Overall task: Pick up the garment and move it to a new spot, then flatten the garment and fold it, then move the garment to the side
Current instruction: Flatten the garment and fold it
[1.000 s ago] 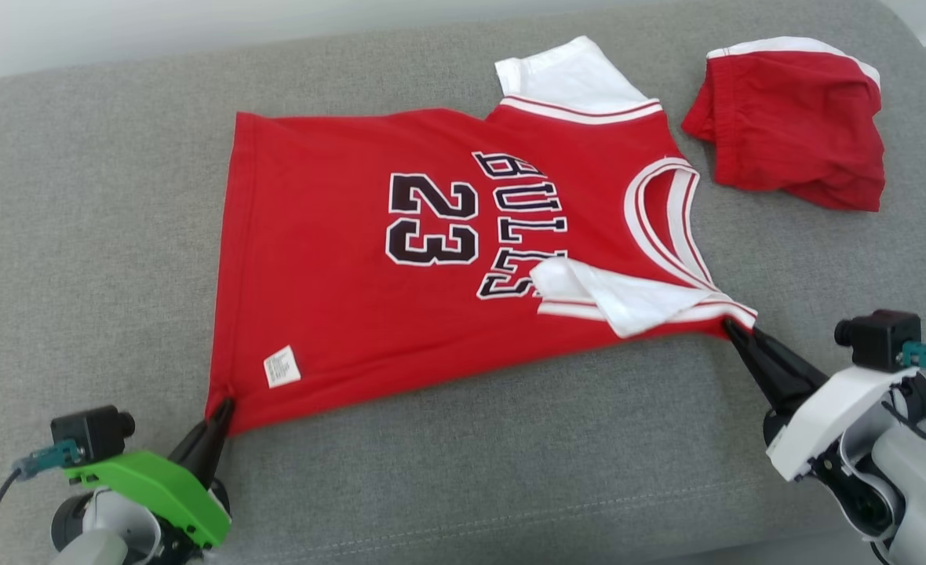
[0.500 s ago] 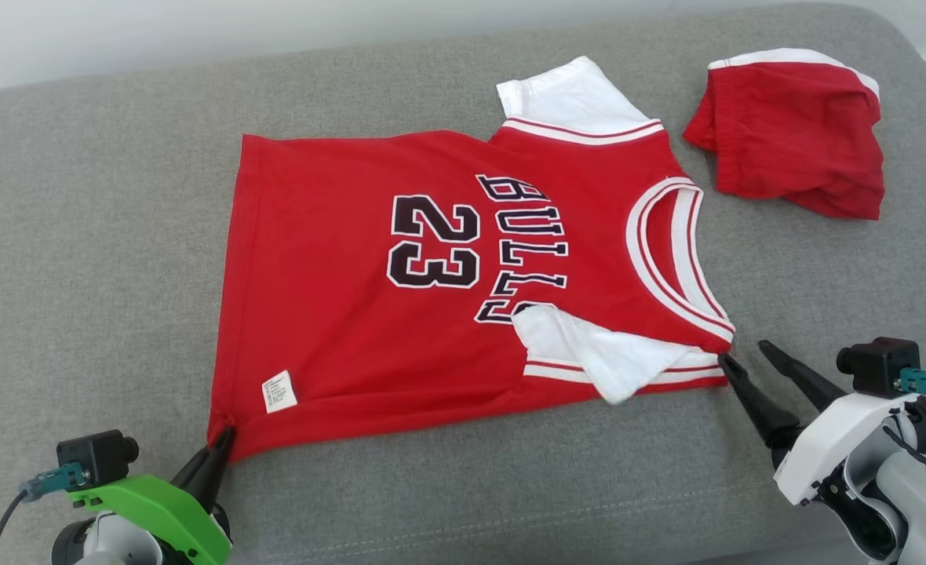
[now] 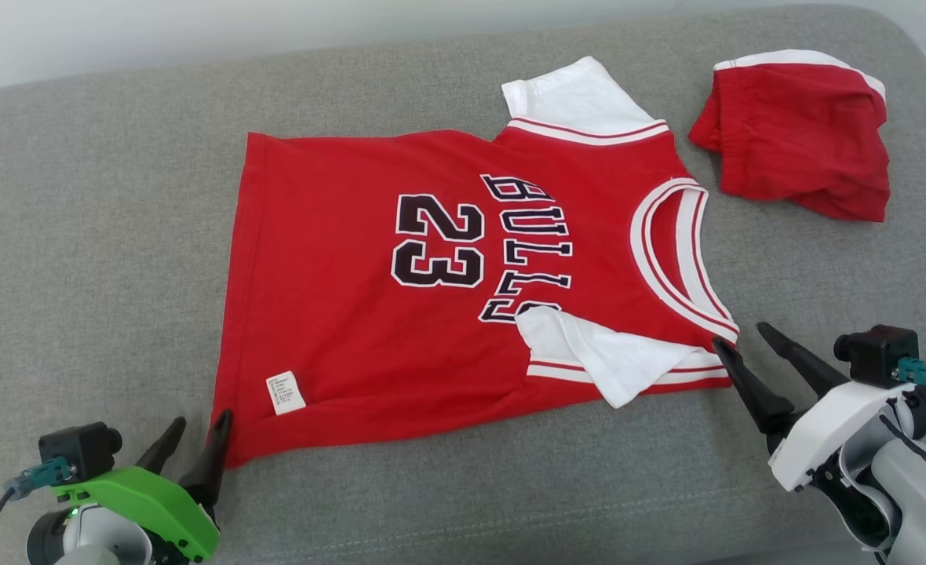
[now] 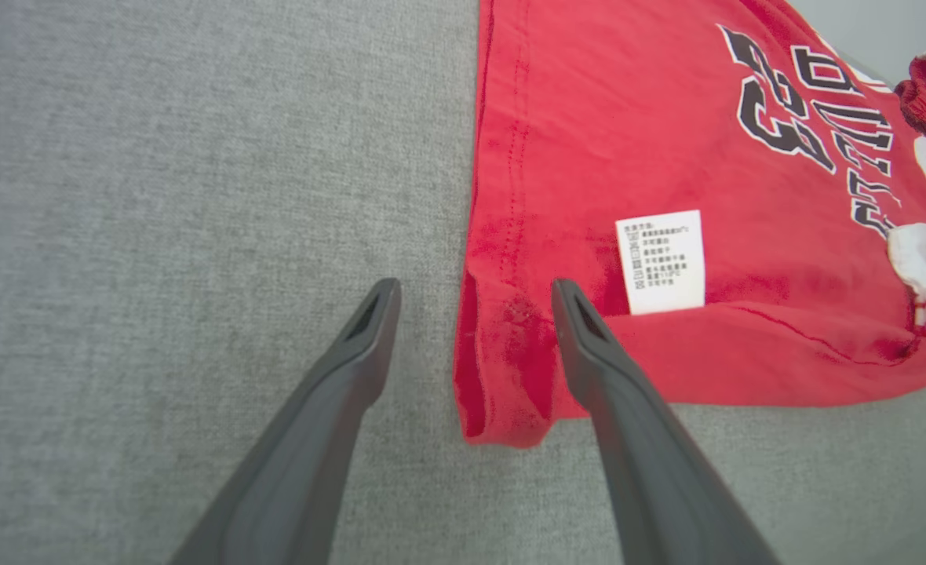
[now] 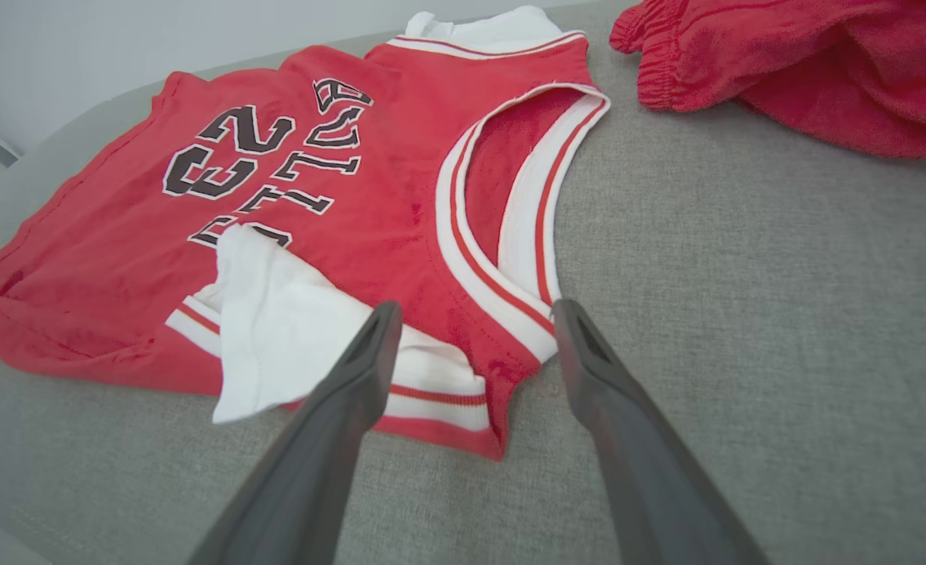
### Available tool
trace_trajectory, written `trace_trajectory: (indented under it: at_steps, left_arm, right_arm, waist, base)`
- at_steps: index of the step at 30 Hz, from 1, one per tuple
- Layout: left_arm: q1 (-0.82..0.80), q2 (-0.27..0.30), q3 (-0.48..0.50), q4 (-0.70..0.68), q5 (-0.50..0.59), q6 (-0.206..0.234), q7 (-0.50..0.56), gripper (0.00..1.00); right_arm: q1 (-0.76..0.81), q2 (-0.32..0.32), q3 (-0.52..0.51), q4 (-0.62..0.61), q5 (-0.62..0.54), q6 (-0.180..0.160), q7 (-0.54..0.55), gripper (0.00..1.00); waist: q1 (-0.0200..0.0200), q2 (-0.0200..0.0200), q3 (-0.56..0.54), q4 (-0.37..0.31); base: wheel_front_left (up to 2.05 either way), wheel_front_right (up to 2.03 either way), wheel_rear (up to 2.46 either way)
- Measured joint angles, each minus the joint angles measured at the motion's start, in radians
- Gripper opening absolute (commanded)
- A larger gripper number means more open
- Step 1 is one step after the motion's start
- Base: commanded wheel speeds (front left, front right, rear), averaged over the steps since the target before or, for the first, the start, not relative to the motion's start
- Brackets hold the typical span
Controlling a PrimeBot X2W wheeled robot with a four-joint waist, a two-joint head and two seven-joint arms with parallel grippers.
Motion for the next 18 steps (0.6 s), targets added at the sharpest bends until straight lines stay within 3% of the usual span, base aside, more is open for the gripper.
trace_trajectory:
  at_steps: [9, 12, 15, 18]
  left_arm:
    - [-0.024, 0.002, 0.017, -0.062, 0.073, 0.014, -0.040, 1.00]
    - [-0.025, 0.013, -0.008, -0.080, 0.134, 0.014, -0.040, 1.00]
    - [-0.025, 0.064, -0.075, -0.086, 0.244, 0.015, -0.039, 1.00]
    - [-0.025, 0.091, -0.098, -0.088, 0.284, 0.024, -0.039, 1.00]
  right_arm:
    - [-0.013, 0.007, -0.065, -0.131, -0.120, 0.000, -0.001, 1.00]
    - [-0.013, 0.007, -0.030, -0.180, -0.157, 0.000, -0.001, 1.00]
    - [0.001, 0.004, 0.047, -0.219, -0.196, 0.000, -0.001, 1.00]
    - [0.011, -0.007, 0.081, -0.225, -0.220, 0.000, -0.001, 1.00]
  waist:
    - [0.0000, 0.0000, -0.003, 0.000]
    - [0.0000, 0.0000, -0.004, -0.001]
    - [0.0000, 0.0000, -0.005, 0.000]
    - [0.0000, 0.0000, -0.004, 0.001]
  base:
    - [0.00, 0.00, 0.00]
    - [0.00, 0.00, 0.00]
    - [0.00, 0.00, 0.00]
    - [0.00, 0.00, 0.00]
